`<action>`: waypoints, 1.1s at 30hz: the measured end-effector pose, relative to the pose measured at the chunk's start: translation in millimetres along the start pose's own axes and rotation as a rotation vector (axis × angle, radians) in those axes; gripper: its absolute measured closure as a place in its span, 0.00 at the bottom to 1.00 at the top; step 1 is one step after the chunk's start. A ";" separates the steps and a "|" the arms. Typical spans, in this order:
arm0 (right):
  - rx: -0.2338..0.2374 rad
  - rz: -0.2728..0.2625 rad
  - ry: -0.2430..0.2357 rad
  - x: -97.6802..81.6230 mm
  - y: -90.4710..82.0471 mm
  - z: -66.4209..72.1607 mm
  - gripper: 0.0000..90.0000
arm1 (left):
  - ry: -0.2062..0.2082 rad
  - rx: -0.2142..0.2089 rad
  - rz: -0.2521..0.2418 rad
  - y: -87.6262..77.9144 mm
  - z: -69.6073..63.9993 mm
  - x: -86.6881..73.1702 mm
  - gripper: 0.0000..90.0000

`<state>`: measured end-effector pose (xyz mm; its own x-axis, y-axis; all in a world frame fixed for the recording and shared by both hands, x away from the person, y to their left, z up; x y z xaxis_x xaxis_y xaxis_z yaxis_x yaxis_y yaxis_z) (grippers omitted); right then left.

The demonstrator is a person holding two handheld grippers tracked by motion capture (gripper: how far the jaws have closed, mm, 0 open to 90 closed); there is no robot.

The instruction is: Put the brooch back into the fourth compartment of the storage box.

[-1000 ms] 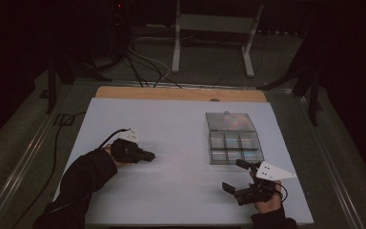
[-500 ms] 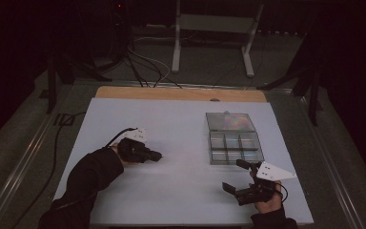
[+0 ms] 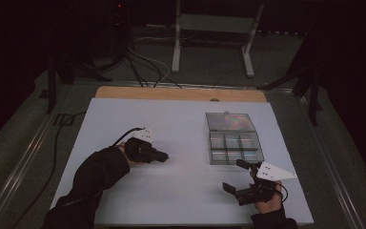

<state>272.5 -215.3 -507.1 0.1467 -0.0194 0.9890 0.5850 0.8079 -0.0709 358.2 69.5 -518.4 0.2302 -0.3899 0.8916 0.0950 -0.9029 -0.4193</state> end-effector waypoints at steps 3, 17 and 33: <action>0.000 -0.001 0.001 0.0 -0.2 0.0 0.00 | 0.008 -0.008 0.000 3.2 -1.2 3.1 0.98; -0.001 0.001 -0.003 0.1 -0.8 0.1 0.00 | 0.023 -0.038 0.001 18.8 -5.7 14.0 0.98; 0.000 0.001 -0.007 0.4 -1.2 0.3 0.00 | 0.034 -0.086 -0.016 35.2 -11.9 30.1 0.98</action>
Point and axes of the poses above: each handheld gripper's, and its own axes: y roughly forward along the jaws, x roughly out of its top, z roughly to its left, the point moved 7 cm from there along y, roughly forward along the jaws, and after that the axes turned 14 degrees about -z, right-handed, at the moved point
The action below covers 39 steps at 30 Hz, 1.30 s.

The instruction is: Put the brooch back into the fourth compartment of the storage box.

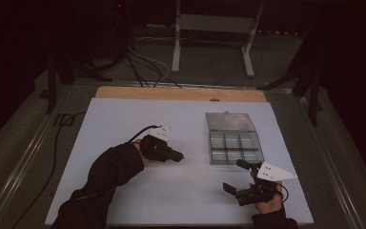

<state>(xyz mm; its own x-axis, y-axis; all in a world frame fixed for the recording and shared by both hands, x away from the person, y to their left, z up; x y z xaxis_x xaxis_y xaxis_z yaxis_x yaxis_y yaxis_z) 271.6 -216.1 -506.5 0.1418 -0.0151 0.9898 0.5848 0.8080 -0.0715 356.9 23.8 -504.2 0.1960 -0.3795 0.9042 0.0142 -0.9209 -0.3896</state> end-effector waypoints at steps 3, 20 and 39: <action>0.000 -0.001 -0.001 0.2 -0.3 -0.1 0.00 | -0.001 -0.006 -0.004 3.1 -0.6 2.4 0.98; 0.001 -0.001 -0.002 0.5 -0.9 0.5 0.00 | 0.024 -0.052 0.000 25.9 -5.2 16.9 0.98; 0.001 -0.002 -0.001 0.9 -1.9 0.4 0.00 | 0.041 -0.102 0.005 54.6 -7.2 32.1 0.98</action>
Point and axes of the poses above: each handheld gripper's, and its own axes: y roughly forward along the jaws, x roughly out of its top, z roughly to its left, the point moved 7 cm from there along y, roughly forward along the jaws, and after that the axes turned 14 degrees about -z, right-handed, at the moved point
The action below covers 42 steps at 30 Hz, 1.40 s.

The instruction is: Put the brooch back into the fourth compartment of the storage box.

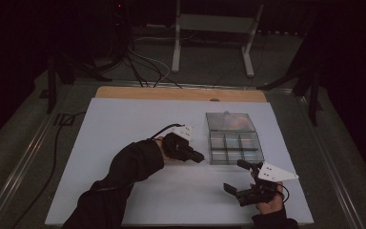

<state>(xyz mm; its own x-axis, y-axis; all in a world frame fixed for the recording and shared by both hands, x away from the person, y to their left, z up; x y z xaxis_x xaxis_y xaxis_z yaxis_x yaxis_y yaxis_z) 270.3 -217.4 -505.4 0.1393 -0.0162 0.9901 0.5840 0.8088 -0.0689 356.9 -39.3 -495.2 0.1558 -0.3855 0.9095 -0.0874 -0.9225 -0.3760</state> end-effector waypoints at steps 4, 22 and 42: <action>0.000 0.000 0.001 0.0 -0.2 0.0 0.00 | -0.003 -0.004 0.000 5.2 3.9 2.7 0.98; 0.002 -0.002 0.003 -0.1 -0.7 0.2 0.00 | -0.004 -0.019 0.010 35.6 15.5 14.3 0.98; 0.004 -0.005 0.002 0.1 -1.2 0.6 0.00 | -0.029 0.020 0.006 62.0 38.8 9.0 0.98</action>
Point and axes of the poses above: each handheld gripper's, and its own axes: y roughly forward along the jaws, x roughly out of its top, z roughly to its left, the point moved 7 cm from there along y, roughly forward along the jaws, and after that the axes turned 14 degrees about -z, right-handed, at the moved point
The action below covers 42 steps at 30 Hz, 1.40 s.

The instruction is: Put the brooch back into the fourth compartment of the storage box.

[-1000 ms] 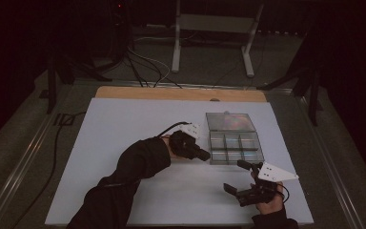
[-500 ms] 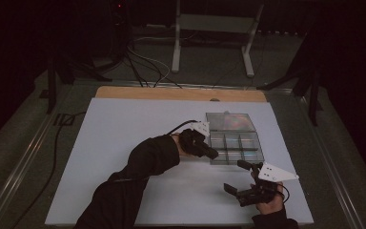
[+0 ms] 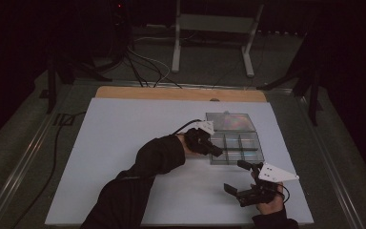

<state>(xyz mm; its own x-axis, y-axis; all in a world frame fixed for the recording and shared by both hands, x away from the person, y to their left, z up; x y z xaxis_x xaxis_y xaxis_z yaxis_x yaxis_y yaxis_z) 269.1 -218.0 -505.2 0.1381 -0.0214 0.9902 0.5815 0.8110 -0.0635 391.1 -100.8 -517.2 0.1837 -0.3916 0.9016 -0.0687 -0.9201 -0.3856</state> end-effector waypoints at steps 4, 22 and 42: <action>0.002 0.002 0.000 -0.3 0.3 0.3 0.00 | -0.018 0.015 -0.013 2.4 5.2 -0.4 0.98; 0.003 -0.001 0.002 0.1 -0.4 -0.1 0.00 | -0.030 0.060 -0.018 17.9 13.8 -12.3 0.98; 0.004 0.001 0.003 -0.3 -0.3 -0.4 0.00 | -0.060 0.147 -0.066 12.3 16.0 -6.2 0.50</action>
<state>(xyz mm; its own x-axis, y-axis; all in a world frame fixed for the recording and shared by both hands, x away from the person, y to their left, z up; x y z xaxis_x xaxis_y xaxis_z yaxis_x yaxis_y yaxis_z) 269.2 -218.4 -505.4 0.1409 -0.0221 0.9898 0.5779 0.8136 -0.0641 404.8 -109.6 -530.6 0.2412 -0.3248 0.9145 0.0891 -0.9309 -0.3541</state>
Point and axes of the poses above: each handheld gripper's, and its own axes: y roughly forward along the jaws, x roughly out of its top, z roughly to its left, the point moved 7 cm from there along y, roughly forward along the jaws, and after that the axes turned 14 degrees about -z, right-handed, at the moved point
